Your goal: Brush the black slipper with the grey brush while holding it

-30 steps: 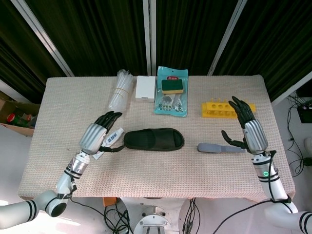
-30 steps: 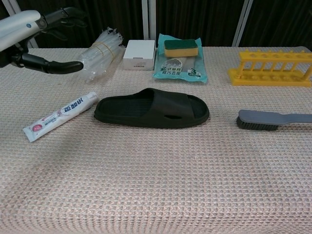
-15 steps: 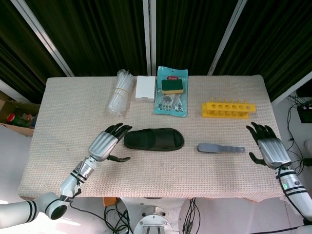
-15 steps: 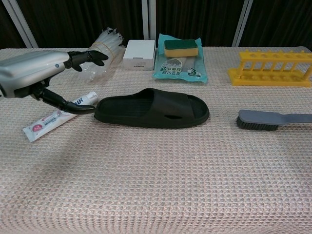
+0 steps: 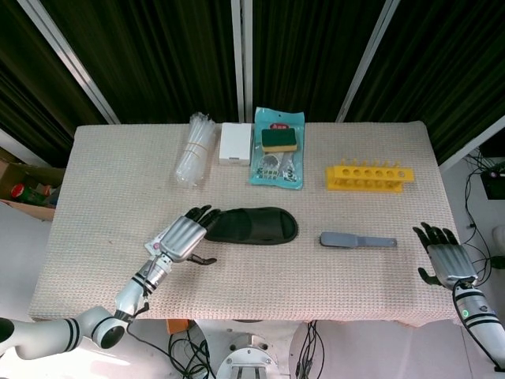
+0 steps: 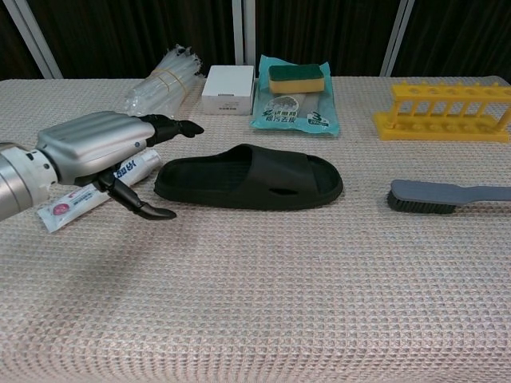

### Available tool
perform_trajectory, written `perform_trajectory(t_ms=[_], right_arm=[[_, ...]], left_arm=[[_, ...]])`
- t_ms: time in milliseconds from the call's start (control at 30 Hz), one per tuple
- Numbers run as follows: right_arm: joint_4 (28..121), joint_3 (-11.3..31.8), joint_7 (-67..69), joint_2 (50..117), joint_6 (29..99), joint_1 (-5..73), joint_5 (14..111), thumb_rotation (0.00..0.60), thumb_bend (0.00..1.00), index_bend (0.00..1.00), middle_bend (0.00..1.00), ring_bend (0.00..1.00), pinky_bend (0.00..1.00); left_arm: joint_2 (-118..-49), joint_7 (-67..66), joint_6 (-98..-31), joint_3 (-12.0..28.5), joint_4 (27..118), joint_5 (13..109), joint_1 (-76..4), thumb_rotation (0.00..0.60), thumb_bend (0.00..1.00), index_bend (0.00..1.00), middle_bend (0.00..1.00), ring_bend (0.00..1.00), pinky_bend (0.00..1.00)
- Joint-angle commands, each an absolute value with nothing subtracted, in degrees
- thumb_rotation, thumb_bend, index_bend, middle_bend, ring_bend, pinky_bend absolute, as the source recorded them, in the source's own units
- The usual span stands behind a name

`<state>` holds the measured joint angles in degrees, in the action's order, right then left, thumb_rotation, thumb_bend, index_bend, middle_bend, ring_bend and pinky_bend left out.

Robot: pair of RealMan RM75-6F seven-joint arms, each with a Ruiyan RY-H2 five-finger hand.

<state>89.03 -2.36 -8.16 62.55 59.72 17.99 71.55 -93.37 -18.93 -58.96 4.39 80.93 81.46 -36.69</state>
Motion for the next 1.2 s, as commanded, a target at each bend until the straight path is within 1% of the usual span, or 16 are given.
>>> perform_trajectory(t_ms=[33, 167, 333, 467, 567, 767, 833, 933, 967, 1033, 1200], right_arm=[[88.4, -2.1, -7.4, 63.0, 59.6, 17.8, 72.0, 0.6, 0.33, 0.0, 0.0, 0.0, 0.02], [87.6, -1.6, -6.5, 63.3, 59.1, 18.1, 72.4, 0.6, 0.33, 0.0, 0.0, 0.0, 0.02], [86.1, -0.9, -5.2, 64.6, 59.6, 18.6, 74.5, 0.6, 0.33, 0.0, 0.01, 0.0, 0.03], [85.5, -0.7, -6.1, 65.4, 59.2, 19.3, 75.5, 0.6, 0.33, 0.0, 0.04, 0.0, 0.06], [85.4, -0.5, -7.4, 65.9, 57.7, 20.0, 74.9, 0.6, 0.34, 0.0, 0.07, 0.0, 0.08], [85.5, 0.1, -9.5, 67.4, 55.4, 21.7, 74.1, 0.6, 0.35, 0.0, 0.09, 0.0, 0.1], [85.6, 0.3, -10.2, 67.8, 55.1, 22.2, 74.1, 0.6, 0.36, 0.0, 0.1, 0.0, 0.11], [85.6, 0.6, -11.0, 68.4, 54.6, 22.7, 73.5, 0.6, 0.37, 0.01, 0.13, 0.01, 0.14], [85.6, 0.7, -11.2, 68.6, 54.4, 22.9, 73.3, 0.6, 0.37, 0.02, 0.13, 0.01, 0.14], [85.6, 0.9, -11.7, 69.0, 54.1, 23.2, 72.8, 0.6, 0.37, 0.04, 0.14, 0.02, 0.15], [86.0, 1.1, -12.6, 69.5, 53.8, 23.6, 72.1, 0.6, 0.38, 0.06, 0.14, 0.02, 0.16]], left_arm=[[-95.5, -20.1, -57.9, 5.7, 78.7, 80.0, -38.0, 0.346, 0.12, 0.03, 0.06, 0.06, 0.2], [-96.4, -19.6, -55.2, 6.8, 77.5, 77.4, -39.2, 0.345, 0.12, 0.02, 0.06, 0.06, 0.2], [-97.1, -19.1, -51.2, 8.0, 76.7, 74.0, -41.1, 0.358, 0.12, 0.02, 0.06, 0.06, 0.2], [-97.9, -18.9, -49.2, 9.0, 75.9, 72.1, -42.6, 0.365, 0.12, 0.03, 0.06, 0.06, 0.21], [-98.6, -18.9, -48.2, 9.3, 75.0, 71.1, -43.5, 0.384, 0.14, 0.03, 0.07, 0.06, 0.21], [-99.9, -18.6, -46.9, 9.8, 73.0, 69.3, -44.9, 0.466, 0.21, 0.04, 0.08, 0.07, 0.23], [-100.3, -18.6, -46.6, 10.0, 72.4, 68.6, -45.2, 0.484, 0.23, 0.04, 0.09, 0.07, 0.23], [-100.6, -18.4, -46.2, 10.1, 71.8, 67.9, -45.6, 0.572, 0.28, 0.06, 0.11, 0.09, 0.25], [-100.8, -18.4, -46.1, 10.1, 71.7, 67.7, -45.7, 0.59, 0.29, 0.06, 0.11, 0.09, 0.25], [-101.0, -18.3, -46.0, 10.0, 71.3, 67.4, -46.0, 0.6, 0.29, 0.06, 0.12, 0.1, 0.26], [-101.6, -18.1, -46.4, 9.6, 70.7, 67.5, -46.2, 0.6, 0.29, 0.07, 0.13, 0.11, 0.27]])
